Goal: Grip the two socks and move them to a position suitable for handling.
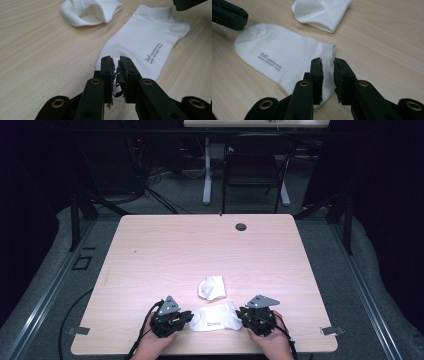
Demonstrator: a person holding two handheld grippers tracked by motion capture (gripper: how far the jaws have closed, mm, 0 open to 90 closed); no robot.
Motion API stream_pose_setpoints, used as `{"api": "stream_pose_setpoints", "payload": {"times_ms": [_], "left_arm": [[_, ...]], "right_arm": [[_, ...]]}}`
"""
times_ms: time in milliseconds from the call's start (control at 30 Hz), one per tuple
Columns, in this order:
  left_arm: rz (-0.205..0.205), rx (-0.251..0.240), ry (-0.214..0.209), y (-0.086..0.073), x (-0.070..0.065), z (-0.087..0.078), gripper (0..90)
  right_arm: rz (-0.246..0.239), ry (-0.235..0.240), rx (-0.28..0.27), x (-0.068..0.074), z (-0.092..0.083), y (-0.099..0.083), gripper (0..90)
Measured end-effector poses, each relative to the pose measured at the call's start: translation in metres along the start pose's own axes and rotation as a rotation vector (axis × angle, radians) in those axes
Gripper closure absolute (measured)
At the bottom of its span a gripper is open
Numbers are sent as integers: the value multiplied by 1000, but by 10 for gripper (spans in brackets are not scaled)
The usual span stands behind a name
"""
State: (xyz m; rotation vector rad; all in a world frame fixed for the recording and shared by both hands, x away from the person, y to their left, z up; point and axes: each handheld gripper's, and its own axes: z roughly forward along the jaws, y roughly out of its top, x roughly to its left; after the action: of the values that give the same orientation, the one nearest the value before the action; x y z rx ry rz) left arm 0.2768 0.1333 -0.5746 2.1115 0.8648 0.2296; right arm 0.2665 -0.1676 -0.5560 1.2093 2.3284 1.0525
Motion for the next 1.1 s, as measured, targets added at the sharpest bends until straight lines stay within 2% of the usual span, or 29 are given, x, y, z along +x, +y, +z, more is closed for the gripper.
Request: {"api": "stream_pose_setpoints", "payload": {"times_ms": [33, 133, 167, 200, 267, 400, 667, 800, 1000, 1100], "left_arm": [[4, 8, -1, 0, -1, 2, 808], [19, 27, 5, -1, 0, 5, 801], [12, 29, 4, -2, 0, 6, 801], [10, 28, 5, -2, 0, 6, 801], [11, 40, 5, -3, 1, 7, 801], [19, 45, 8, -3, 0, 6, 802], [6, 60, 12, -6, 3, 1, 803], [0, 64, 9, -7, 5, -2, 803], [-29, 48, 5, -7, 8, -5, 761], [-37, 26, 6, -6, 12, -8, 727]], "right_arm": [[-12, -9, 7, 0, 3, 0, 768], [0, -7, 27, -3, 12, -1, 731], [0, -8, 36, -4, 14, -1, 731], [11, -6, 59, -6, 16, -2, 739], [21, -8, 71, -9, 18, -4, 784], [57, 7, 97, -11, 15, -4, 882], [42, 42, 146, -2, 10, -6, 895], [23, 47, 152, 3, 10, -5, 890], [38, 56, 141, 3, 8, -3, 841], [53, 62, 93, 4, 6, 0, 785]]}}
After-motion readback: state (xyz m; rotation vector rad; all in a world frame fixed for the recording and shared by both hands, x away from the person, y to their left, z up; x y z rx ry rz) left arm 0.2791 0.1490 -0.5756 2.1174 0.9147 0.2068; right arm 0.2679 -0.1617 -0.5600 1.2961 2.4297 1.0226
